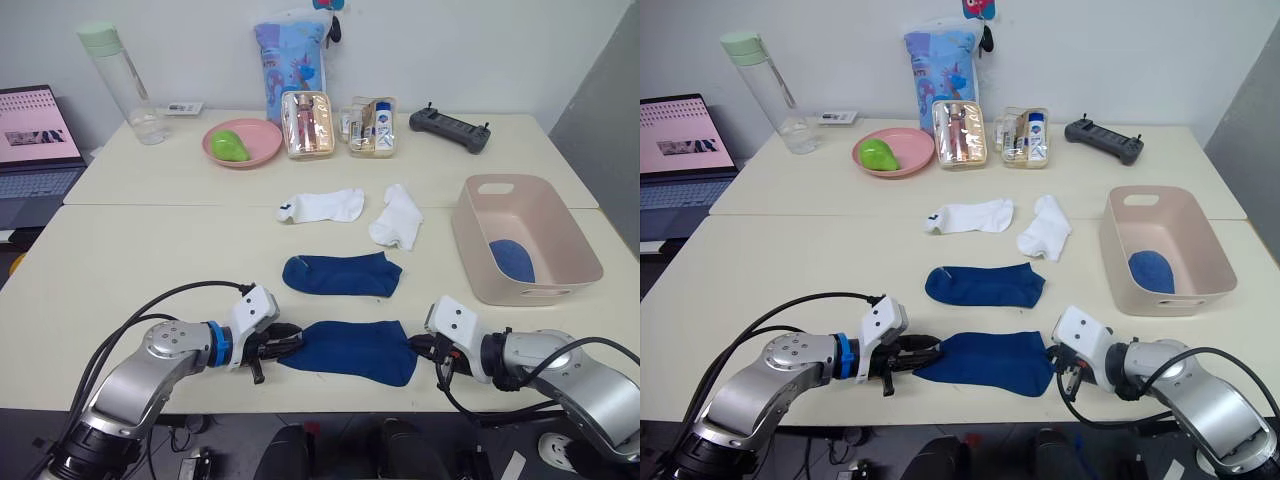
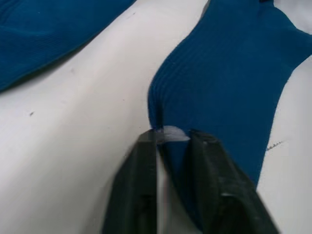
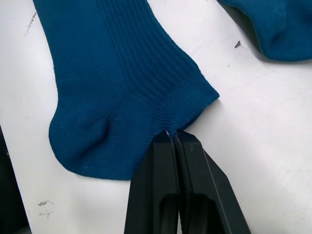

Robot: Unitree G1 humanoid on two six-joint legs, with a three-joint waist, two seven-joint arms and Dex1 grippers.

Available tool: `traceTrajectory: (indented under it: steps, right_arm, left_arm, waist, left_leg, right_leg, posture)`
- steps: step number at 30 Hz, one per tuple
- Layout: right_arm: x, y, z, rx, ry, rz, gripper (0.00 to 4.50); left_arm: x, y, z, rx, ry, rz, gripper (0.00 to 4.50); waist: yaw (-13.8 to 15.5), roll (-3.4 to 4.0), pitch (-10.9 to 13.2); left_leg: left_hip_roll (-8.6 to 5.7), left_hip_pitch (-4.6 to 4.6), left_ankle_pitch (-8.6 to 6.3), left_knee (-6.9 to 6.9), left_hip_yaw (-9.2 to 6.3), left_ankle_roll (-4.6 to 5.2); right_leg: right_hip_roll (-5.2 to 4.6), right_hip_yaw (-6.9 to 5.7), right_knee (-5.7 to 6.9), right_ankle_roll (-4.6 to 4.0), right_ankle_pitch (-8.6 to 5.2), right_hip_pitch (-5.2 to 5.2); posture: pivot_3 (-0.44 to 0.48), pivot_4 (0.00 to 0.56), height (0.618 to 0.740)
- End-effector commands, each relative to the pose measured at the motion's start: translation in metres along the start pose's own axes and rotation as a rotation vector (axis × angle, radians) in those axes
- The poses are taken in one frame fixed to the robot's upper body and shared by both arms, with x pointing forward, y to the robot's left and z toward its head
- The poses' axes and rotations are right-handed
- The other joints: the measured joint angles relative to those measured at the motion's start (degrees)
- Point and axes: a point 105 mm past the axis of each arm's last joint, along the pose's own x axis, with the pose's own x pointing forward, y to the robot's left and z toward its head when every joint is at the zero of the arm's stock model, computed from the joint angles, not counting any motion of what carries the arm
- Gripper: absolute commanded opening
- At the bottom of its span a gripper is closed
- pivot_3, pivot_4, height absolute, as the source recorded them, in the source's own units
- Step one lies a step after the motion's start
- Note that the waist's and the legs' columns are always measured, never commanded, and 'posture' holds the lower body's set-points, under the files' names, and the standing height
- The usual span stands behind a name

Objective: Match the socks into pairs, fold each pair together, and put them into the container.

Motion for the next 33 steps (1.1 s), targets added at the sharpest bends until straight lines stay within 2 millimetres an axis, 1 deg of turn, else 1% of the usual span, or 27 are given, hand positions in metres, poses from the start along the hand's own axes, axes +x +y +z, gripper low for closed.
traceTrajectory:
  steps: [1, 4, 6, 9, 10, 11, 13, 16, 22, 27, 28, 30, 33]
  right_arm:
    - [-0.003, 0.005, 0.019, -0.024, -0.071, 0.023, 0.00]
    - [0.004, 0.007, 0.031, -0.034, -0.113, 0.047, 0.00]
    - [0.010, 0.008, 0.038, -0.044, -0.130, 0.058, 0.00]
    - [0.026, 0.009, 0.048, -0.054, -0.152, 0.075, 0.00]
    - [0.031, 0.009, 0.049, -0.045, -0.148, 0.081, 0.00]
    - [0.034, 0.009, 0.049, -0.038, -0.143, 0.084, 0.00]
    - [0.036, 0.012, 0.043, -0.037, -0.106, 0.106, 0.00]
    - [0.031, 0.019, 0.034, -0.023, -0.066, 0.143, 0.00]
    - [0.021, 0.022, 0.026, 0.049, -0.033, 0.175, 0.00]
    - [0.020, 0.014, 0.025, 0.034, -0.021, 0.129, 0.00]
    - [0.020, 0.014, 0.025, 0.033, -0.022, 0.129, 0.00]
    - [0.021, 0.011, 0.026, 0.041, -0.026, 0.107, 0.00]
    - [0.019, 0.003, 0.024, 0.038, -0.029, 0.070, 0.71]
  left_arm:
    - [-0.011, 0.004, 0.002, -0.059, -0.032, 0.018, 0.04]
    - [-0.031, 0.012, 0.011, -0.050, -0.039, 0.071, 0.04]
    - [-0.039, 0.018, 0.014, -0.049, -0.040, 0.104, 0.04]
    - [-0.052, 0.028, 0.017, -0.035, -0.026, 0.166, 0.04]
    - [-0.053, 0.030, 0.016, -0.031, -0.015, 0.179, 0.04]
    - [-0.054, 0.030, 0.015, -0.030, -0.007, 0.186, 0.04]
    - [-0.050, 0.025, 0.009, -0.038, 0.018, 0.163, 0.04]
    - [-0.044, 0.011, -0.001, -0.060, 0.046, 0.105, 0.04]
    - [-0.038, 0.005, -0.010, -0.106, 0.056, 0.079, 0.04]
    - [-0.036, 0.001, -0.022, -0.164, 0.113, 0.061, 0.04]
    - [-0.035, -0.002, -0.023, -0.162, 0.119, 0.052, 0.27]
    - [-0.036, 0.000, -0.024, -0.117, 0.124, 0.068, 0.77]
    - [-0.042, 0.011, -0.017, -0.115, 0.063, 0.132, 1.72]
  waist:
    - [-0.03, 0.00, 0.00]
    - [-0.32, -0.02, 0.02]
    - [-0.44, -0.02, 0.02]
    - [-0.42, -0.02, 0.02]
    - [-0.42, -0.02, 0.02]
    - [-0.42, -0.02, 0.02]
    - [-0.33, -0.02, 0.02]
    - [-0.28, -0.02, 0.02]
    - [-0.25, -0.02, 0.02]
    - [-0.27, -0.01, 0.01]
    - [-0.28, -0.01, 0.00]
    - [-0.28, 0.01, 0.00]
    - [-0.25, 0.04, -0.02]
  left_leg:
    - [0.00, 0.00, 0.00, 0.00, -0.01, 0.00]
    - [0.03, -0.01, 0.00, 0.00, -0.03, 0.00]
    - [0.04, 0.00, 0.00, 0.00, -0.03, 0.00]
    - [0.04, -0.01, 0.00, 0.00, -0.06, 0.00]
    - [0.02, -0.01, 0.00, 0.00, -0.05, 0.00]
    - [0.01, -0.02, 0.00, 0.00, -0.05, 0.00]
    - [0.01, -0.03, 0.00, 0.00, -0.05, 0.00]
    - [-0.01, -0.07, 0.00, 0.00, -0.04, 0.00]
    - [0.01, -0.04, 0.00, -0.01, -0.08, 0.00]
    - [0.01, -0.03, 0.00, -0.01, -0.07, 0.00]
    - [0.00, -0.03, 0.00, -0.01, -0.06, 0.00]
    - [0.00, -0.03, 0.00, -0.01, -0.06, 0.00]
    - [0.00, -0.02, 0.00, -0.01, -0.06, 0.00]
  right_leg:
    - [0.00, -0.01, 0.00, 0.00, 0.00, -0.01]
    - [0.02, -0.03, 0.02, 0.00, 0.00, -0.02]
    - [0.04, -0.03, 0.04, 0.00, 0.00, -0.04]
    - [0.04, -0.04, 0.03, 0.00, 0.00, -0.04]
    - [0.03, -0.03, 0.03, 0.00, 0.00, -0.04]
    - [0.02, -0.03, 0.02, 0.00, 0.00, -0.04]
    - [0.01, -0.02, 0.01, -0.01, 0.00, -0.05]
    - [-0.03, -0.01, -0.05, -0.01, 0.00, -0.06]
    - [-0.02, -0.05, 0.02, -0.01, 0.00, -0.06]
    - [-0.01, -0.05, 0.01, -0.01, 0.00, -0.05]
    - [-0.01, -0.05, 0.01, -0.01, 0.00, -0.05]
    - [-0.01, -0.04, 0.01, -0.01, 0.00, -0.05]
    - [-0.02, -0.03, 0.01, -0.01, 0.00, -0.04]
  posture:
    - [0.000, 0.150, 0.733]
    - [0.000, 0.150, 0.733]
    - [0.000, 0.150, 0.733]
    - [0.000, 0.150, 0.733]
    - [0.000, 0.150, 0.733]
    - [0.000, 0.150, 0.733]
    - [0.000, 0.150, 0.733]
    - [0.000, 0.150, 0.733]
    - [0.000, 0.150, 0.733]
    - [0.000, 0.150, 0.733]
    - [0.000, 0.150, 0.733]
    - [0.000, 0.150, 0.733]
    - [0.000, 0.150, 0.733]
